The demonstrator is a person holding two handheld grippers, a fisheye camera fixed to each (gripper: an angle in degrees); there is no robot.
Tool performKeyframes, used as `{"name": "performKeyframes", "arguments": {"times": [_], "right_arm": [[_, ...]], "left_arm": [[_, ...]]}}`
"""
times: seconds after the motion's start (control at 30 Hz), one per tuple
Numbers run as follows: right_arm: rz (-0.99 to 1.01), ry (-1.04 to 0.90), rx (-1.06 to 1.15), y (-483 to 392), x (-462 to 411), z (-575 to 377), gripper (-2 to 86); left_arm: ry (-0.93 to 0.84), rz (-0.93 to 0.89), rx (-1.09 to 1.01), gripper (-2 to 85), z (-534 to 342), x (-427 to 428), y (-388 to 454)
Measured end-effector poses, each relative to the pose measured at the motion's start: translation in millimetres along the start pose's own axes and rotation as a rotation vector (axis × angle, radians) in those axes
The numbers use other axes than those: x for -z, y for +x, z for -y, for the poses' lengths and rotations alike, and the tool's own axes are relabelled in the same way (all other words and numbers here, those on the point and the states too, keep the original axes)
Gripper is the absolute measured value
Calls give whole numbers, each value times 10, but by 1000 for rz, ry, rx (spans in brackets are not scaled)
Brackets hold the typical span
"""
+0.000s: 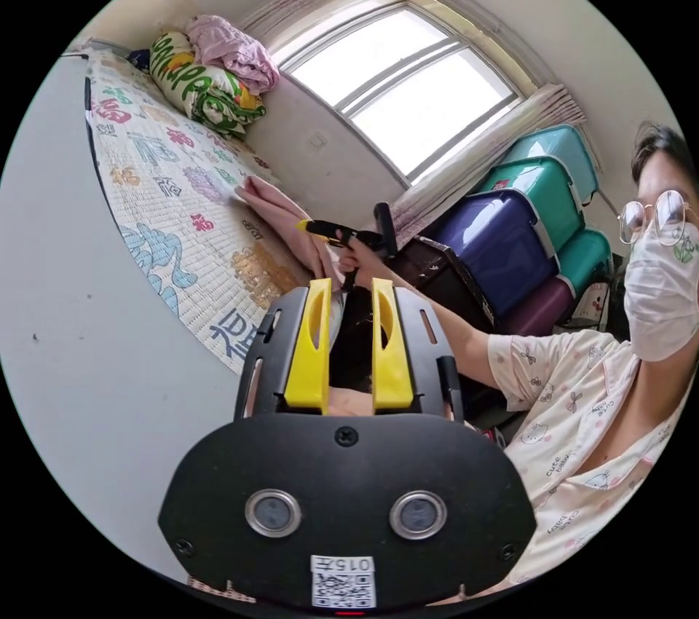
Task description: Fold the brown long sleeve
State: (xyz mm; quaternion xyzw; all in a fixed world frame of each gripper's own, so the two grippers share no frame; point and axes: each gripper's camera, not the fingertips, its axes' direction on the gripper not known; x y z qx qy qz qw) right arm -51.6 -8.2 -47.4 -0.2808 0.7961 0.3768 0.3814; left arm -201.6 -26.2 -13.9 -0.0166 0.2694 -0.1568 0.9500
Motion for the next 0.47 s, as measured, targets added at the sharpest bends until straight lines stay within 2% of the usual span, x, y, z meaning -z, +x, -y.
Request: {"name": "performKeyframes", "arguments": {"times": [0.1,0.17,0.2,0.27,0.37,0.47], "right_arm": [[143,18,91,-113,636,-257,13],[340,-8,173,-231,1028,-617,13],[370,-29,196,-276,1086,-715,14],[340,-177,311,-484,1118,-1110,18],[224,-412,365,-501,776,-1542,22],[248,-395,316,-379,798,-1611,31]], "left_arm": [[68,19,56,100,-50,-31,-30],[95,71,97,116,-132,-186,-93],[92,100,105,119,-155,-243,-103],[59,200,127,133,-261,-469,-101],[17,237,114,135,-472,-616,7],[-6,328,73,135,-724,-612,173]]}}
